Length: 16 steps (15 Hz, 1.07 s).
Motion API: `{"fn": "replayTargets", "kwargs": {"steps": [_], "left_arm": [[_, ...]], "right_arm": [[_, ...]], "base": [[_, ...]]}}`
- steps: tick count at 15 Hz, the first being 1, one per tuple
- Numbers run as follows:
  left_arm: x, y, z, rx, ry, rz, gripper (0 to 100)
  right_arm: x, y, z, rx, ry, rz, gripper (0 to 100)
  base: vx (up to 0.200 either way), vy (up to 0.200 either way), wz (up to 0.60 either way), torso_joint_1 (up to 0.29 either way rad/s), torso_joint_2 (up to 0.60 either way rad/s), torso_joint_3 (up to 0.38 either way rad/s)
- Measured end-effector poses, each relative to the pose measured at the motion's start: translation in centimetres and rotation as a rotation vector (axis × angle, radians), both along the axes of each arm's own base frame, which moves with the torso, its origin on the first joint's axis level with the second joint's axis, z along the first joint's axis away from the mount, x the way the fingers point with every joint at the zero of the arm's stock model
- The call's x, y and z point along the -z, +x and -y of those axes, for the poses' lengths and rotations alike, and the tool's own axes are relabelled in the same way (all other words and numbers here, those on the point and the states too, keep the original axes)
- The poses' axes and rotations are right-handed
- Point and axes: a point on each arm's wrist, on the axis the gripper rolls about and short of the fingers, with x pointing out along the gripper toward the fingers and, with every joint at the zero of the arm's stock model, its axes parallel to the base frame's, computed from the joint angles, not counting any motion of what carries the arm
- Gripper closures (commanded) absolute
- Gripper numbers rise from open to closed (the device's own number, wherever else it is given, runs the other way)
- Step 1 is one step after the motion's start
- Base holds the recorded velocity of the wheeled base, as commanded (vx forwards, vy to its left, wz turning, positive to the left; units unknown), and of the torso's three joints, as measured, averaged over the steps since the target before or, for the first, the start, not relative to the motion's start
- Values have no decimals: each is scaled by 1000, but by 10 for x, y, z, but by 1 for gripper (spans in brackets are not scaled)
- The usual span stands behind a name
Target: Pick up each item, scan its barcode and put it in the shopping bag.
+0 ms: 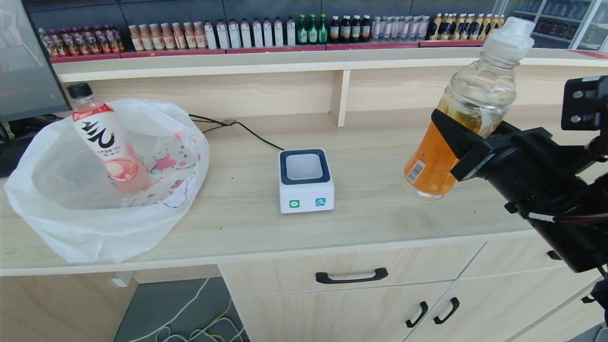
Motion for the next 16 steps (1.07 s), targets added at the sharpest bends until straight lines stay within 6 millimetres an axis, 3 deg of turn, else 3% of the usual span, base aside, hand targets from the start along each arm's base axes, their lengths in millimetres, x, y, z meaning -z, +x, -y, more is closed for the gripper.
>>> {"fn": "replayTargets", "kwargs": {"steps": [8, 16], "left_arm": [[0, 0, 0, 0, -1, 0, 0], [0, 0, 0, 1, 0, 0, 0]], "right_arm": [[-6, 4, 4, 22, 14, 25, 100], [-23, 15, 9, 62, 31, 71, 100]], "base": [[0, 200, 0, 4, 4, 3], [0, 0, 0, 0, 0, 0]]}}
